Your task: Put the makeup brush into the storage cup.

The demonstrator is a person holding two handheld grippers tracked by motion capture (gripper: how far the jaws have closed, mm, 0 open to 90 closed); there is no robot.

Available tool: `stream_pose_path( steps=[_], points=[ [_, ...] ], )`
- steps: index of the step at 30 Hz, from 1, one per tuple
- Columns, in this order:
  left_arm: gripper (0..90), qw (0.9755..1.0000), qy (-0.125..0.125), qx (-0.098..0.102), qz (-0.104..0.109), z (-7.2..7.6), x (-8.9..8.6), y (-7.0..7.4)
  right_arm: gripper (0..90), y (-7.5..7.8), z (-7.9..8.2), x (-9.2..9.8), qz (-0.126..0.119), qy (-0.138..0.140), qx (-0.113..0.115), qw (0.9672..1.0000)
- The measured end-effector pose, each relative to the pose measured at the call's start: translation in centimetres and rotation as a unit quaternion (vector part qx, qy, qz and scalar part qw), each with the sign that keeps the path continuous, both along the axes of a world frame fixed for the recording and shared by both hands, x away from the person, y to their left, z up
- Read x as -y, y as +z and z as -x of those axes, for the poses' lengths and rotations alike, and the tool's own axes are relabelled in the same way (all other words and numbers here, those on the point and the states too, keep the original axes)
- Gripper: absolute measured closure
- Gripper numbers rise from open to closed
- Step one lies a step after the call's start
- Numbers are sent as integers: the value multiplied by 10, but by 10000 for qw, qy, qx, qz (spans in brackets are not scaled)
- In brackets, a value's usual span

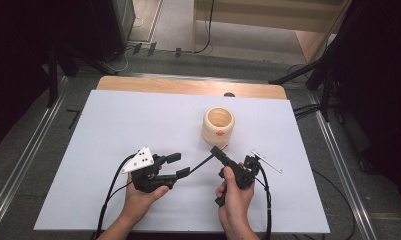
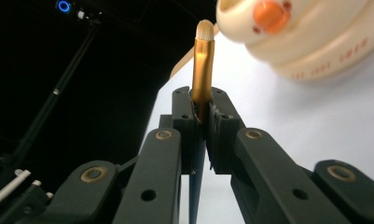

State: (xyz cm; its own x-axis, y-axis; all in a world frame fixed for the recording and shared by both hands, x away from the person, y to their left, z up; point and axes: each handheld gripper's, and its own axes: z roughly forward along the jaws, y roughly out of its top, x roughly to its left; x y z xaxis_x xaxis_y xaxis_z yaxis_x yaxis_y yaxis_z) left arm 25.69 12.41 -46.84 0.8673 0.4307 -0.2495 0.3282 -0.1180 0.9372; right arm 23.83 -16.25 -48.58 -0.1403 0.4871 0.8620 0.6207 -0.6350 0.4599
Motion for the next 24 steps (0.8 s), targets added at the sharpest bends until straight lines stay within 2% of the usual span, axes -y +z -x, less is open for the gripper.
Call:
stream_pose_path(
  steps=[3,6,9,11,13,15,18,21,24],
  points=[
    [381,10000,38,-4,8,-1,-2,1,844,6,2,1,429,-95,274,9987],
    [372,10000,18,-1,15,-1,-4,2,844,12,4,1,961,-258,601,9932],
    [354,10000,48,24,-24,-2,-5,2,844,19,5,3,1331,-330,887,9866],
    [326,9999,74,41,-76,-2,-6,2,844,24,5,4,1568,-356,1071,9812],
    [304,9999,104,16,-68,-3,-7,3,843,28,6,5,1829,-389,1256,9743],
    [277,9999,128,39,-82,-4,-9,3,843,31,6,6,2041,-429,1391,9681],
    [241,9998,128,20,-131,-5,-10,4,844,35,7,7,2273,-465,1532,9606],
    [195,9997,144,32,-189,-5,-10,4,843,37,8,8,2439,-469,1642,9547],
    [158,9997,128,12,-186,-6,-12,4,843,40,8,8,2572,-462,1698,9502]
  ],
)
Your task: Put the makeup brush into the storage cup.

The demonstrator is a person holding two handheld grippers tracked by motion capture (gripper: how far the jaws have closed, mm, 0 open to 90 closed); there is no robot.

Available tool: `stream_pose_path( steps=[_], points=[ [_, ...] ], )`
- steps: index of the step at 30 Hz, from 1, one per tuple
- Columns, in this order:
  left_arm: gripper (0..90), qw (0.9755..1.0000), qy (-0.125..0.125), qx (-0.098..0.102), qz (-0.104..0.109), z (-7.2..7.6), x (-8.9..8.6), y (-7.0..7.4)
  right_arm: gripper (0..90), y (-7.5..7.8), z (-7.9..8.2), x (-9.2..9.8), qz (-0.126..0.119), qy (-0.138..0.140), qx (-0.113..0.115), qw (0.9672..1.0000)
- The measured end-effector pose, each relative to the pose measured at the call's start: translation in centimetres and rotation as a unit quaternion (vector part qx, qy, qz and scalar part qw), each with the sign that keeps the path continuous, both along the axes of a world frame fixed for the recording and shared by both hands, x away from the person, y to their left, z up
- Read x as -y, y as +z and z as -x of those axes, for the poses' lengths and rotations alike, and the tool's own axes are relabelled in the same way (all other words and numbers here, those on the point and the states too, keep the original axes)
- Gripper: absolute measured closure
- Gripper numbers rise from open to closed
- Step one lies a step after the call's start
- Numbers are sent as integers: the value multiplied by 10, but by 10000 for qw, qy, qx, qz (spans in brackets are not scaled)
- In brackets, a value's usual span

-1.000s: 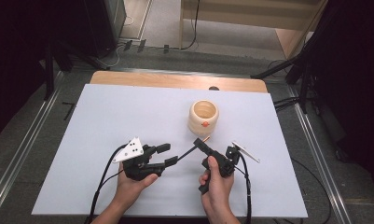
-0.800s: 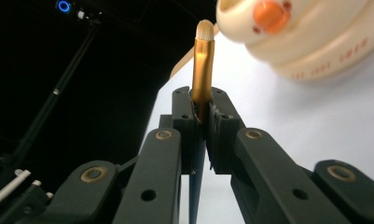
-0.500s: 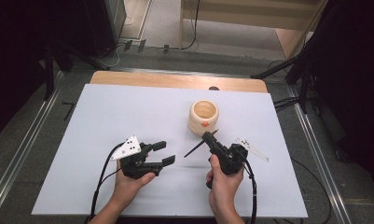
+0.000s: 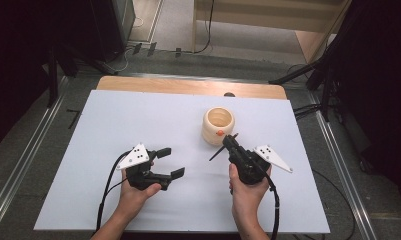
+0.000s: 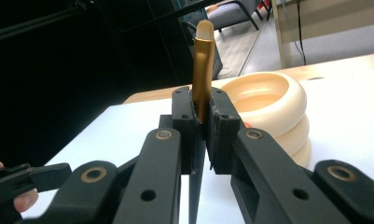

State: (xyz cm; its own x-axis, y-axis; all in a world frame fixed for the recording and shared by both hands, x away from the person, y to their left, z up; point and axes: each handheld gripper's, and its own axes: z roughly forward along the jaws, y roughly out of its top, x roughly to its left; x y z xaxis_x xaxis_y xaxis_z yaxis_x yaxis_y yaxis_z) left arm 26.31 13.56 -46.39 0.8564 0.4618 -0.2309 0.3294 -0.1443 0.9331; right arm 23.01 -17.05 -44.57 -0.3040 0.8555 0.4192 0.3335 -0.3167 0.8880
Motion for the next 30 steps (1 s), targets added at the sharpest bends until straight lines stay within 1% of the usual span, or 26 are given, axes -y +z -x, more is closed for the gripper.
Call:
stream_pose_path(
  steps=[3,7,9,11,13,14,19,21,23,25,28,30],
  points=[
    [137,10000,-61,-69,17,-1,-1,1,844,3,0,1,122,-11,88,9999],
    [90,9999,-106,-66,-7,-1,-2,1,844,6,0,4,213,-28,140,9997],
    [75,9999,-82,-65,-26,-1,-2,1,843,7,0,5,240,-39,164,9996],
    [61,9999,-129,-94,-4,-2,-3,2,843,8,0,6,280,-33,173,9995],
    [39,9999,-112,-102,2,-3,-5,2,843,9,0,8,330,-54,204,9992],
    [37,9999,-109,-93,12,-3,-5,2,843,10,0,9,376,-75,202,9991],
    [25,10000,-43,-80,-26,-4,-8,3,843,14,-1,16,427,-146,264,9986],
    [23,9999,-65,-83,-38,-4,-8,3,843,15,-1,19,422,-182,261,9986],
    [14,9999,-59,-46,-130,-4,-9,2,843,16,-2,22,440,-199,282,9984],
    [13,9998,-27,-54,-163,-5,-10,2,843,17,-3,25,467,-220,298,9982],
    [13,9998,-17,-17,-179,-5,-13,3,843,18,-4,29,465,-234,272,9983],
    [14,9998,20,0,-185,-6,-16,4,843,19,-4,31,497,-236,304,9980]
  ],
)
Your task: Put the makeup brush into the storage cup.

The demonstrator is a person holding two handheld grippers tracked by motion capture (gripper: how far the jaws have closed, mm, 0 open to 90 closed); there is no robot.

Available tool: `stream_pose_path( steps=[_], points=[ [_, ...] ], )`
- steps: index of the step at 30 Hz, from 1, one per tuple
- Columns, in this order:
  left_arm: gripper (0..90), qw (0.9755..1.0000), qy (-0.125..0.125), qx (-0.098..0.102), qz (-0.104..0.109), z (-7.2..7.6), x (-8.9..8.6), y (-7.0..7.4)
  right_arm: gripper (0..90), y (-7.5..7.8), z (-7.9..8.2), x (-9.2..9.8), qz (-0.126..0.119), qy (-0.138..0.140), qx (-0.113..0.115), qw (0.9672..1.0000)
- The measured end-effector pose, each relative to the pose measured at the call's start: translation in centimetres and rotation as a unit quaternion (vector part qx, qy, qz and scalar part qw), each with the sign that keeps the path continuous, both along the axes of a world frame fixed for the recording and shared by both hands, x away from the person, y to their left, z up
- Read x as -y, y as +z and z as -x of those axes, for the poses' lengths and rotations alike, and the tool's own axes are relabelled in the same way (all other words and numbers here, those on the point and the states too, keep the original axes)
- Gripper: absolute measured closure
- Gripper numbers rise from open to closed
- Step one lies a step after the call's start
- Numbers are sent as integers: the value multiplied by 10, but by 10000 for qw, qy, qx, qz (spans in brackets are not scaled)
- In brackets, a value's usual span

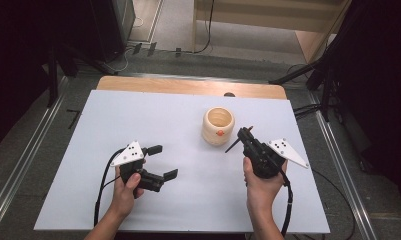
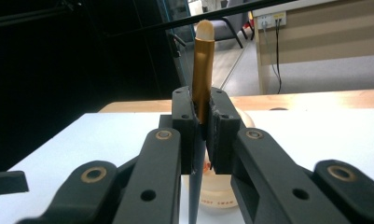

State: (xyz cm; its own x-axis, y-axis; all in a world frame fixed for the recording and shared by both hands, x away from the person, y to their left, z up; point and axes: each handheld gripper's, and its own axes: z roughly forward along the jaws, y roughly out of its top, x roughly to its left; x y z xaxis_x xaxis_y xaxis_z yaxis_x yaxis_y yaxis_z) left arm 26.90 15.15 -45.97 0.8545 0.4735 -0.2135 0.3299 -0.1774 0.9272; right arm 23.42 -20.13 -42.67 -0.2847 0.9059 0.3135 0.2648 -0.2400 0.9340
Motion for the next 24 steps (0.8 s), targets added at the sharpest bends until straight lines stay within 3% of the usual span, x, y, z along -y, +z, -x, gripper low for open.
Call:
stream_pose_path(
  steps=[14,24],
  points=[
    [14,9993,344,116,-57,-7,-27,3,843,6,-5,8,265,-15,188,9995],
    [14,9988,459,58,-146,-7,-42,-2,843,14,-14,16,366,-60,241,9990]
  ],
)
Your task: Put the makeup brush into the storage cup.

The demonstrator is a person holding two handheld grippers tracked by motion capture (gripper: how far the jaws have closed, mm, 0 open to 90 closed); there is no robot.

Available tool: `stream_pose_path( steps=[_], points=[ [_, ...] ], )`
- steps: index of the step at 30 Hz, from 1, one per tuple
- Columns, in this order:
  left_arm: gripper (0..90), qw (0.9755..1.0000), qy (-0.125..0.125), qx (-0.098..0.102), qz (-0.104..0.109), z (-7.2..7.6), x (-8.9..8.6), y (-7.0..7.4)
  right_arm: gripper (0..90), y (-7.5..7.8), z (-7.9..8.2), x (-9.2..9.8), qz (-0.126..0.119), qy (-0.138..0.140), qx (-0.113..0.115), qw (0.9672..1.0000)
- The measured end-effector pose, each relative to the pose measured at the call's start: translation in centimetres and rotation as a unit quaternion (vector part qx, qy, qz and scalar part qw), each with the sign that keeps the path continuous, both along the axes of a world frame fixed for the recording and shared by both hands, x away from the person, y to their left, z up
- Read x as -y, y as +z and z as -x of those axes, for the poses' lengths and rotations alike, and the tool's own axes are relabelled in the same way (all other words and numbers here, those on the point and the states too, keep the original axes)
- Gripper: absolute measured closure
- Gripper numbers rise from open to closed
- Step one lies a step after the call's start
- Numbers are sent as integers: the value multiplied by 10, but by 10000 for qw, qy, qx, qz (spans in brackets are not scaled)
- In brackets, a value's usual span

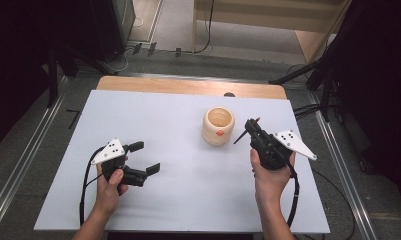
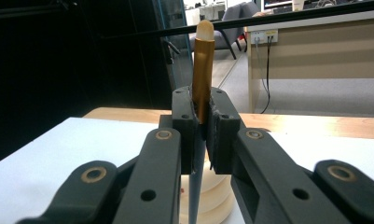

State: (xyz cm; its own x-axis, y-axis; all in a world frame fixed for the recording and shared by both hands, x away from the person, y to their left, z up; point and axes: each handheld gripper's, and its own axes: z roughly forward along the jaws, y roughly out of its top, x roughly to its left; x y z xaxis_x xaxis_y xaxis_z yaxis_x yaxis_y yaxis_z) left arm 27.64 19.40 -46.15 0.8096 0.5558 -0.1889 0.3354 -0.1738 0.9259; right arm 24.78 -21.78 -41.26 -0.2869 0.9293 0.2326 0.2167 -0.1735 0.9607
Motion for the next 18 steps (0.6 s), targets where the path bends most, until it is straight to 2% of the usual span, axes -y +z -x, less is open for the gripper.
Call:
stream_pose_path(
  steps=[7,18],
  points=[
    [14,10000,28,-30,-83,0,-9,-1,843,2,-10,3,-22,-49,-34,10000],
    [15,9997,102,-68,-194,-2,-16,-5,844,15,-24,-6,30,15,26,10000]
  ],
)
